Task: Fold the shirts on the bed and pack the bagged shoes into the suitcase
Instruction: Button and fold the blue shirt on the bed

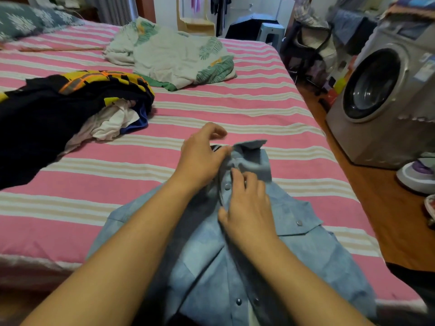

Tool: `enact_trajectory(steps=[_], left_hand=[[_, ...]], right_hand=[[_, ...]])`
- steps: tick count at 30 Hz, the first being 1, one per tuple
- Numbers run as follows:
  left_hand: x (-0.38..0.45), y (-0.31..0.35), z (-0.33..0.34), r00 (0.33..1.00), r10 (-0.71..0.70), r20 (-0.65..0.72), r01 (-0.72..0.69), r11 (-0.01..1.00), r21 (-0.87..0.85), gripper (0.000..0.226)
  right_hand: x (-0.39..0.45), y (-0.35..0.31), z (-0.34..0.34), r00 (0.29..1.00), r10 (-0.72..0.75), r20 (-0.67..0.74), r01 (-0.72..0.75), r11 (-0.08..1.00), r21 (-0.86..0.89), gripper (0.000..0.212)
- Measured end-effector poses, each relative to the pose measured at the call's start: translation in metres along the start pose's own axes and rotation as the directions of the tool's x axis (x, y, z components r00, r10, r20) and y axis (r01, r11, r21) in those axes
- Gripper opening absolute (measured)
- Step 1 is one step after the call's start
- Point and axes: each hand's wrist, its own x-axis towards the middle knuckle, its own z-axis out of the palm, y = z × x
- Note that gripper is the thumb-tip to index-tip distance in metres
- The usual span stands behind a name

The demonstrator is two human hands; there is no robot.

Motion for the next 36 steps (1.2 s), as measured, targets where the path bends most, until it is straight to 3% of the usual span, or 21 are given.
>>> enact_trajectory(steps=[2,4,5,7,8,10,12,15,18,20,22,24,25,26,29,33,36], left_hand=[[-0.016,0.002,-0.001,0.997,0.0,-0.079,0.012,0.989,0.15,0.033],[-0.041,0.004,-0.005,0.981,-0.078,-0.18,0.107,0.982,0.157,0.017],[-0.053,0.002,-0.005,0.976,-0.172,-0.136,0.192,0.97,0.149,0.008],[-0.071,-0.001,-0.002,0.922,-0.376,0.089,0.362,0.922,0.137,0.007],[-0.077,-0.002,0.001,0.886,-0.421,0.195,0.403,0.906,0.129,0.008],[-0.078,-0.002,0.008,0.873,-0.423,0.243,0.405,0.906,0.124,0.023],[-0.071,0.004,0.011,0.896,-0.412,0.166,0.41,0.911,0.049,0.038],[-0.061,0.002,0.023,0.905,-0.422,0.056,0.425,0.903,-0.061,0.043],[-0.066,-0.011,0.042,0.886,-0.446,0.128,0.445,0.895,0.031,0.064],[-0.071,0.0,0.047,0.891,-0.433,0.139,0.445,0.893,-0.064,0.048],[-0.076,0.016,0.042,0.882,-0.461,0.091,0.466,0.832,-0.3,0.019],[-0.083,0.028,0.03,0.806,-0.554,0.208,0.554,0.582,-0.595,0.011],[-0.087,0.034,0.023,0.77,-0.56,0.305,0.583,0.424,-0.694,0.013],[-0.091,0.038,0.017,0.757,-0.543,0.364,0.593,0.335,-0.732,0.013],[-0.093,0.037,0.008,0.786,-0.532,0.317,0.554,0.377,-0.742,0.009],[-0.09,0.037,0.011,0.784,-0.545,0.297,0.538,0.358,-0.763,0.012],[-0.092,0.039,0.012,0.781,-0.559,0.28,0.533,0.361,-0.766,0.011]], right_hand=[[0.01,0.01,0.006,1.0,0.021,-0.01,-0.02,0.999,0.036,0.059],[0.016,0.02,0.001,0.998,0.034,-0.062,-0.025,0.988,0.153,0.039],[0.018,0.023,-0.004,0.995,0.062,-0.078,-0.047,0.982,0.185,0.031],[0.019,0.026,-0.011,0.988,0.141,-0.066,-0.122,0.964,0.234,0.026],[0.02,0.026,-0.013,0.983,0.179,-0.045,-0.16,0.948,0.275,0.025],[0.023,0.024,-0.015,0.972,0.235,0.018,-0.224,0.898,0.379,0.021],[0.027,0.018,-0.017,0.954,0.284,0.1,-0.292,0.793,0.534,0.018],[0.03,0.014,-0.02,0.904,0.37,0.214,-0.396,0.539,0.743,0.024],[0.031,0.015,-0.023,0.855,0.382,0.352,-0.471,0.283,0.836,0.017],[0.03,0.017,-0.024,0.866,0.383,0.321,-0.454,0.334,0.826,0.016],[0.029,0.019,-0.031,0.907,0.391,0.153,-0.359,0.533,0.767,0.022],[0.027,0.018,-0.044,0.922,0.384,-0.045,-0.233,0.645,0.728,0.015],[0.024,0.016,-0.051,0.917,0.387,-0.101,-0.192,0.646,0.739,0.011],[0.021,0.014,-0.056,0.913,0.387,-0.127,-0.165,0.637,0.753,0.009],[0.01,0.005,-0.058,0.935,0.349,-0.071,-0.158,0.587,0.794,0.003],[0.0,0.001,-0.047,0.946,0.289,0.148,-0.279,0.491,0.825,0.018],[-0.001,0.008,-0.044,0.921,0.328,0.211,-0.349,0.454,0.82,0.005]])
